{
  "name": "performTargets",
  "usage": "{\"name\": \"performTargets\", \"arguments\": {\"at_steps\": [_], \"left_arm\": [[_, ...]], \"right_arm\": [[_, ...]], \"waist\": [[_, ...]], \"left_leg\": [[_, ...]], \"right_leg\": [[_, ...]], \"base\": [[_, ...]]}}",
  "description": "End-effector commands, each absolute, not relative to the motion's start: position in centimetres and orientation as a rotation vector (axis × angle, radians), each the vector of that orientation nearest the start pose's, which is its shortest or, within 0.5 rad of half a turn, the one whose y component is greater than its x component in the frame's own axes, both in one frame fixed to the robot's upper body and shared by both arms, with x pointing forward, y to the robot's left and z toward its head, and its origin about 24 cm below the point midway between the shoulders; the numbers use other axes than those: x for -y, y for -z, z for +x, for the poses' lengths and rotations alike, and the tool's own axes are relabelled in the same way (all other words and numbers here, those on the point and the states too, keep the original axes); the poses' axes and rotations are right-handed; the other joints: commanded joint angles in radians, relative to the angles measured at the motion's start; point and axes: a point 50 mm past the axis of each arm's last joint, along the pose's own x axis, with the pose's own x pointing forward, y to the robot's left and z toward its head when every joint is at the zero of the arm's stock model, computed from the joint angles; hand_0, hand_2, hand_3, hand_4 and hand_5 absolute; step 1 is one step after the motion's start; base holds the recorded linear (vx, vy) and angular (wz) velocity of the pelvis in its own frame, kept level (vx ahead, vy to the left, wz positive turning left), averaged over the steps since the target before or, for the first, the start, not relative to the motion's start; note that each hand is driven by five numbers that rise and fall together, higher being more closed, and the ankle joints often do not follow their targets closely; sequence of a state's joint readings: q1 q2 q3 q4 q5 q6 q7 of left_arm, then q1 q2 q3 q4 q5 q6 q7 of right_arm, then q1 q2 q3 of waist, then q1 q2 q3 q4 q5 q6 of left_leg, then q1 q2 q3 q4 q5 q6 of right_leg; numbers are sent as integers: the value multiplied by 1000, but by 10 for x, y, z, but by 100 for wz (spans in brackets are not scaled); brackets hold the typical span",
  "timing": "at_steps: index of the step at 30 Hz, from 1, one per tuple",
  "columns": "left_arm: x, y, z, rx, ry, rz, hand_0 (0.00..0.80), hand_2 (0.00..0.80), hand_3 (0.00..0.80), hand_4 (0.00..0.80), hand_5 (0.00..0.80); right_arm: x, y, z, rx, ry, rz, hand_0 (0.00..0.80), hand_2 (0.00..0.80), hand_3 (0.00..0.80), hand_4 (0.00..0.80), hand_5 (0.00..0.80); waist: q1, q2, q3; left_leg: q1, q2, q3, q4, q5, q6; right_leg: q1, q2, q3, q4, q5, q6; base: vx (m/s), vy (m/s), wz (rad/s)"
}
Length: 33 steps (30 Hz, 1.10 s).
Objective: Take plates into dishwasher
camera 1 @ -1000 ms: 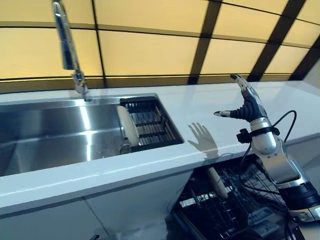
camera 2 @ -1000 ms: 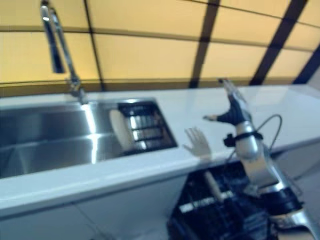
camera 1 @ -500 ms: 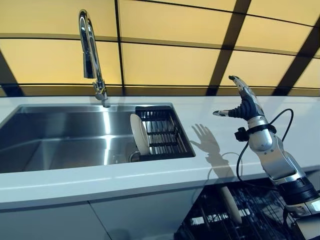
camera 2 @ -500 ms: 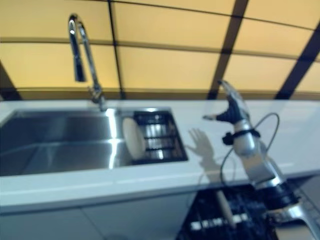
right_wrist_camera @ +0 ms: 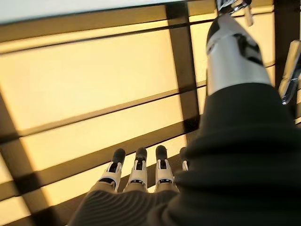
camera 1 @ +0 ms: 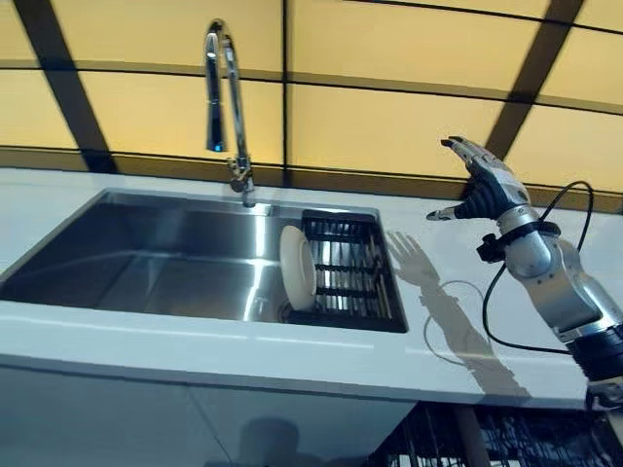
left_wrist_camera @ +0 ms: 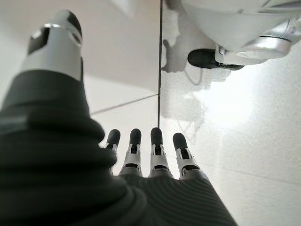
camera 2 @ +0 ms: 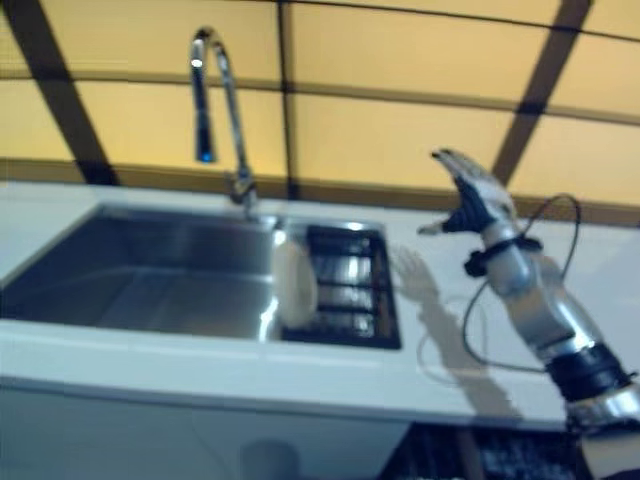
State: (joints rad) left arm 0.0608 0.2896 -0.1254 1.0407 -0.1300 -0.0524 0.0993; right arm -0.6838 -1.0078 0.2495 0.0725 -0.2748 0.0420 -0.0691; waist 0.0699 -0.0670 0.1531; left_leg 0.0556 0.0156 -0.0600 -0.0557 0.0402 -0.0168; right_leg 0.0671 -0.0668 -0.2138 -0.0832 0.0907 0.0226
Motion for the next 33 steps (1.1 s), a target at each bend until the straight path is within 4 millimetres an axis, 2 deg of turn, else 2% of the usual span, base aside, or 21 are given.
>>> {"name": "performTargets", "arguments": {"at_steps": [1,4,8,11,14,21,28,33], "left_arm": [[-267,133,127,-984,-164,361,0,0,0,0,0],[-266,134,125,-994,-147,365,0,0,0,0,0],[-266,137,116,-1017,-133,368,0,0,0,0,0],[-266,137,116,-1010,-132,364,0,0,0,0,0],[-266,135,120,-988,-135,360,0,0,0,0,0],[-268,132,124,-968,-150,358,0,0,0,0,0],[-282,129,120,-978,-207,352,0,0,0,0,0],[-288,130,110,-1014,-226,364,0,0,0,0,0]], "right_arm": [[226,-319,315,712,145,-1411,0,0,0,0,0],[219,-325,308,789,70,-1536,0,0,0,0,0],[206,-328,304,868,-43,-1654,0,0,0,0,0],[200,-328,304,874,-112,-1717,0,0,0,0,0],[198,-329,305,897,-161,-1829,0,0,0,0,0],[199,-333,307,928,-144,-2056,0,0,0,0,0],[177,-323,294,889,-388,-2129,0,0,0,0,0],[167,-313,301,830,-493,-2189,0,0,0,0,0]], "waist": [[46,-16,-14],[40,-22,-14],[40,-28,-26],[42,-31,-35],[47,-40,-43],[63,-63,-43],[91,-99,-23],[119,-110,-9]], "left_leg": [[0,30,40,59,-45,-58],[-4,44,87,72,-44,-68],[11,41,105,63,-48,-68],[28,39,108,40,-42,-67],[36,36,105,25,-35,-67],[32,34,100,30,-34,-65],[18,48,87,48,-29,-70],[9,56,74,49,-19,-77]], "right_leg": [[4,-22,-36,81,-70,57],[10,-26,-68,80,-72,56],[31,-24,-71,71,-74,60],[49,-20,-68,65,-78,63],[60,-18,-69,62,-81,65],[69,-14,-76,63,-88,62],[77,2,-87,73,-100,50],[86,8,-103,72,-104,45]], "base": [[-32,5,58],[-6,17,25],[53,28,25],[81,37,4],[47,42,-1],[15,14,0],[14,-39,1],[11,-48,6]]}}
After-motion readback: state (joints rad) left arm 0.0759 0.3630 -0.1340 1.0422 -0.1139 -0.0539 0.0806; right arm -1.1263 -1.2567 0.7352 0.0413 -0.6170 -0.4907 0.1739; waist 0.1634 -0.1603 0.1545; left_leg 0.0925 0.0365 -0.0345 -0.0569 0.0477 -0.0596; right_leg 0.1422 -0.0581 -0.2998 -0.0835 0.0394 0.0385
